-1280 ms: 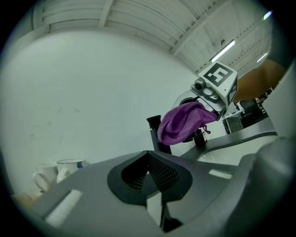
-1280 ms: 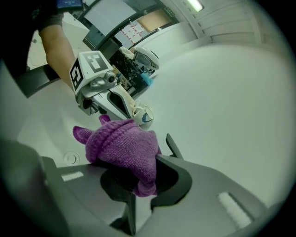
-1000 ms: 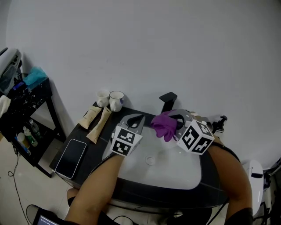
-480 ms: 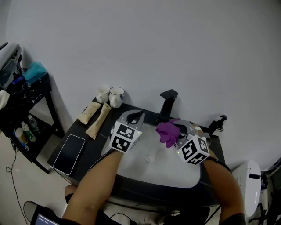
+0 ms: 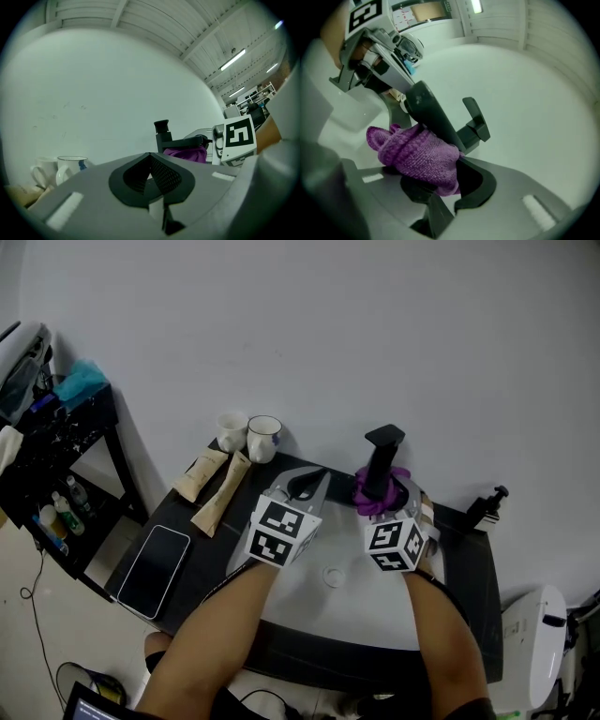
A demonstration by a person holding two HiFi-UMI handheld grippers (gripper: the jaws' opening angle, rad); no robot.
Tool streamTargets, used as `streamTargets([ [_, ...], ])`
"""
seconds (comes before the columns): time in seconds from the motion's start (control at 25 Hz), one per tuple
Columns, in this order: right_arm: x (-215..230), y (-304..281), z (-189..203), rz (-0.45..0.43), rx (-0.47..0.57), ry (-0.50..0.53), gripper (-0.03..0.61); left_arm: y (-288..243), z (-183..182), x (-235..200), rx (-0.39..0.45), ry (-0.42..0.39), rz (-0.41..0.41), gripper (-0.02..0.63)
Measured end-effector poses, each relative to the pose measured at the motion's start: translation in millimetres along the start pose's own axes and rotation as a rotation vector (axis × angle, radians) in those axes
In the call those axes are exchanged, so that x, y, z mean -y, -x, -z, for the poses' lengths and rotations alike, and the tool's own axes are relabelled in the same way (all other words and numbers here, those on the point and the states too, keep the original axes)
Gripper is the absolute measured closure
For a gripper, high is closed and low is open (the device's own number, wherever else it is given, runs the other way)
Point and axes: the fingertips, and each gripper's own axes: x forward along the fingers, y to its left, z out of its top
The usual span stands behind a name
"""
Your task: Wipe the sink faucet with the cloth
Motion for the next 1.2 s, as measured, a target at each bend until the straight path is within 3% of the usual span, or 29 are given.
streamTargets([
  [0.12,-2.1,-2.1,-1.4,0.016,-0.033,0.041,0.511,-0.8,-0.1,-1.6,0.001,-0.001,0.001,0.597],
  [0.32,-15.7,-3.2,0.3,0.025,-0.051,0.225,0.512,0.2,2.9,-7.1,-0.013,0.012,-0.014,0.597],
  [0.48,-52.9,-5.8,8.7,-0.106,-0.098,0.324,0.514,1.0,3.9,-9.4,-0.018,0.022,-0.019,0.597],
  [0.6,-76.2,-9.4,14.7,-0.192,-0.134,0.35,0.526,0.3,4.5,-9.4,-0.025,0.012,-0.019,0.597],
  [0.84,-71.9,-1.2,12.4,-0.171,-0.085,0.314,0.518,1.6,8.4,-10.6,-0.039,0.005,-0.024,0.597],
  [1.04,-27.1,4.9,18.6,-0.059,-0.066,0.192,0.52,1.3,8.8,-9.9,-0.042,-0.002,-0.023,0.597],
  [1.2,51.2,18.7,13.9,0.229,-0.002,0.087,0.518,1.0,8.4,-9.8,-0.043,-0.011,-0.022,0.597],
])
